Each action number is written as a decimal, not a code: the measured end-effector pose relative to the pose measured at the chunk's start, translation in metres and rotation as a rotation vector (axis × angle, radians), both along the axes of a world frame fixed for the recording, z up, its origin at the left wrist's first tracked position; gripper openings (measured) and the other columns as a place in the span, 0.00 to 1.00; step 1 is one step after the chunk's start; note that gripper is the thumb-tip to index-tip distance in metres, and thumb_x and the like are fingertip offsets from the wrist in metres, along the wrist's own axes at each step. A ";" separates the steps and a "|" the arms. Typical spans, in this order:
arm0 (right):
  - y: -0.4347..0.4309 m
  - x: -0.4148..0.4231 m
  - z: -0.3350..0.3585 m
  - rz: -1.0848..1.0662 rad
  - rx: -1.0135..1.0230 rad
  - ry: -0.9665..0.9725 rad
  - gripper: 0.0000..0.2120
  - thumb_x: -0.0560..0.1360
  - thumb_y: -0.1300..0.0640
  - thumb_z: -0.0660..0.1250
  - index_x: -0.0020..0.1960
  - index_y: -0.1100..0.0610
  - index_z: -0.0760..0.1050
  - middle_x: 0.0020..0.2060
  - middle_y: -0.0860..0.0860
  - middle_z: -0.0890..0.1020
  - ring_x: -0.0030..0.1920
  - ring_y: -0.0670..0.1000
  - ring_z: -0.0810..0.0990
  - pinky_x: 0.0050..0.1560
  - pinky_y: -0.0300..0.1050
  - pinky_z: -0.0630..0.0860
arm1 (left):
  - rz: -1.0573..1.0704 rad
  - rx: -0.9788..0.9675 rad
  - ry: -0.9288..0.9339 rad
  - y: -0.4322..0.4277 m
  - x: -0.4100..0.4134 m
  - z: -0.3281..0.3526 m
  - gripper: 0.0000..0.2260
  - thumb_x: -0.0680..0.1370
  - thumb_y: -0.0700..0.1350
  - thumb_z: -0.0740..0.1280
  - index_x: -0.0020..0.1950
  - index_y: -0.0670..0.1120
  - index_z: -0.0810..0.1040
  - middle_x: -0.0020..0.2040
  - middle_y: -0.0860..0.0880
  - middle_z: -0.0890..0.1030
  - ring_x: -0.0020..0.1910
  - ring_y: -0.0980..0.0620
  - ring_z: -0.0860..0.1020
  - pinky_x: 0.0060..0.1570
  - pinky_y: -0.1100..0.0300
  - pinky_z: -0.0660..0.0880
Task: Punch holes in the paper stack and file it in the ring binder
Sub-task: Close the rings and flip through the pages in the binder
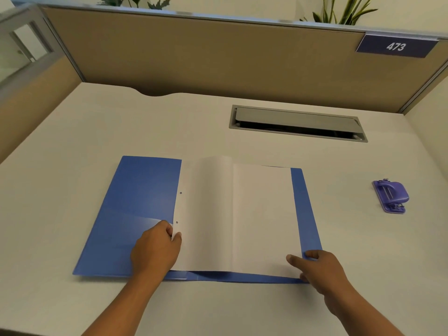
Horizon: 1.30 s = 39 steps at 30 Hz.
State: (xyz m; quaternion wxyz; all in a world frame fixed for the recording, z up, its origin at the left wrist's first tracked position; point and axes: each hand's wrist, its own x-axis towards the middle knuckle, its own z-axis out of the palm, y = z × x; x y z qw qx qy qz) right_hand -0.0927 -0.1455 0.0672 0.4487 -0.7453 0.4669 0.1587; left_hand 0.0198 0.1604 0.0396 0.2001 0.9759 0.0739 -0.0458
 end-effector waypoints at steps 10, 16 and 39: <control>0.005 0.013 0.005 0.059 0.060 -0.073 0.17 0.71 0.49 0.74 0.49 0.63 0.79 0.44 0.53 0.82 0.42 0.55 0.78 0.46 0.51 0.76 | -0.280 0.139 -0.346 -0.025 -0.011 0.004 0.21 0.68 0.37 0.75 0.60 0.45 0.77 0.55 0.44 0.79 0.51 0.44 0.77 0.48 0.52 0.76; 0.005 0.008 0.002 0.050 0.095 -0.109 0.11 0.75 0.49 0.70 0.48 0.58 0.77 0.46 0.54 0.81 0.46 0.59 0.81 0.48 0.51 0.77 | -1.130 0.116 -0.067 -0.122 -0.031 0.023 0.14 0.76 0.49 0.67 0.59 0.46 0.76 0.56 0.46 0.79 0.54 0.44 0.77 0.54 0.49 0.73; -0.012 -0.001 0.014 -0.052 0.217 0.012 0.13 0.76 0.49 0.68 0.48 0.60 0.79 0.44 0.57 0.86 0.43 0.58 0.82 0.38 0.44 0.70 | -1.035 0.412 0.014 -0.157 -0.045 0.012 0.36 0.71 0.70 0.63 0.60 0.38 0.70 0.51 0.42 0.72 0.38 0.46 0.70 0.34 0.53 0.65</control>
